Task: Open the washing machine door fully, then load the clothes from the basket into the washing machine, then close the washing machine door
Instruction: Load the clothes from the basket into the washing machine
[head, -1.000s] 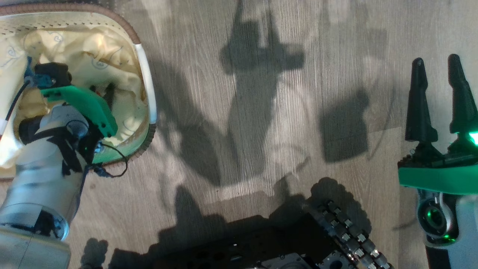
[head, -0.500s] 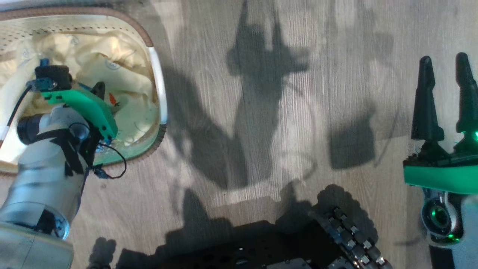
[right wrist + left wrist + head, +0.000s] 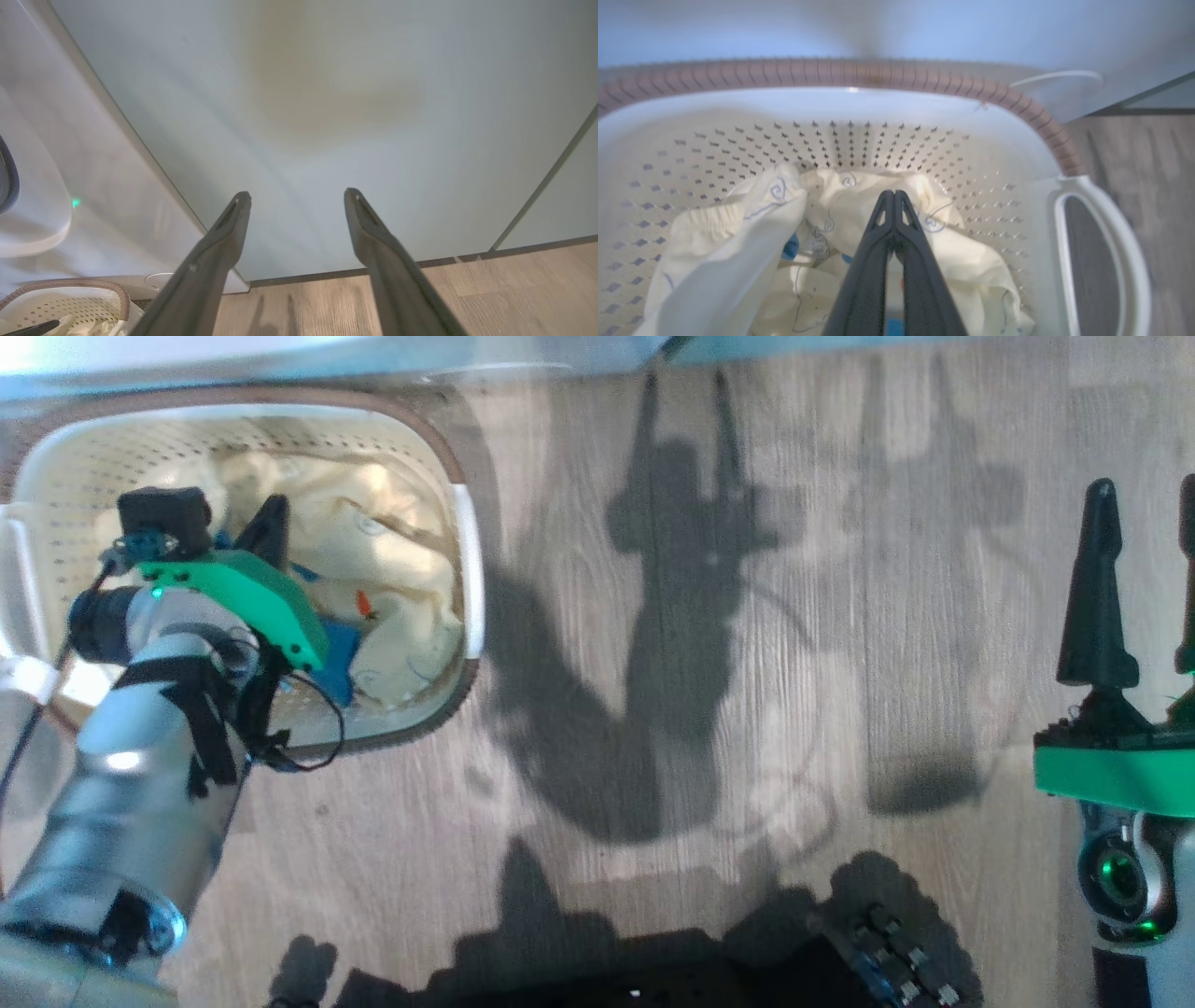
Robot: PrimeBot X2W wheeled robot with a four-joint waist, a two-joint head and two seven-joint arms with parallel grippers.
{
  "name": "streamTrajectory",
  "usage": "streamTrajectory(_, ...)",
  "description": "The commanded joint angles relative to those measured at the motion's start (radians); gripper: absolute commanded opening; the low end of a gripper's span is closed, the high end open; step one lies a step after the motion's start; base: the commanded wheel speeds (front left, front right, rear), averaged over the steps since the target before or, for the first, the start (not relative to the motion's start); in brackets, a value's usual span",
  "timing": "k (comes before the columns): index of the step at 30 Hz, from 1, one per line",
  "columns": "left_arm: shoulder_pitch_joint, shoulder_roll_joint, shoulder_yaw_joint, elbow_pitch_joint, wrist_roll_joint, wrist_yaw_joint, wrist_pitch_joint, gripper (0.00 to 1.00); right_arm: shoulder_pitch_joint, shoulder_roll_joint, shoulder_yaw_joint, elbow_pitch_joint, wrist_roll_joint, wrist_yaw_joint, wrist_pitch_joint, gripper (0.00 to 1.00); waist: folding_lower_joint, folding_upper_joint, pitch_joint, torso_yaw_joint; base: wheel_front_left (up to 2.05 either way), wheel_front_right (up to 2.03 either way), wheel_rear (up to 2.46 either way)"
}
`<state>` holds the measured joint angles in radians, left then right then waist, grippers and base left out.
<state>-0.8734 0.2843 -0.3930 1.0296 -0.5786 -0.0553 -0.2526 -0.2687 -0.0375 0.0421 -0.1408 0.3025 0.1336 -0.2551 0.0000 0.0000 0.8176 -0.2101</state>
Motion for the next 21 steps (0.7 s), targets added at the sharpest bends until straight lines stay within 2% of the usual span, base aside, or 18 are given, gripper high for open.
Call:
streamTrajectory(1,0.06,0.047,0.043,-0.07,0.019,0.022,-0.009,0.0,0.042,-0.013,0.009,-0.024,-0.014,-0.003,-0.007,1.0,0.0,0.0,-0.04,0.033,0.0,0.0,0.0)
streamTrajectory(11,0.305,0.024,0.177,-0.508,0.143,0.095,-0.009,0.0,0.086,-0.013,-0.012,-0.002,-0.066,-0.003,-0.007,1.0,0.0,0.0,-0.164,0.097,0.0,0.0,0.0)
streamTrajectory(18,0.456,-0.007,0.246,-0.752,0.22,0.137,-0.009,0.0,0.124,-0.013,-0.02,0.018,-0.098,-0.003,-0.007,1.0,0.0,0.0,-0.257,0.132,0.0,0.0,0.0)
streamTrajectory(21,0.496,-0.02,0.26,-0.813,0.237,0.152,-0.009,0.0,0.133,-0.013,-0.02,0.024,-0.105,-0.003,-0.007,1.0,0.0,0.0,-0.282,0.14,0.0,0.0,0.0)
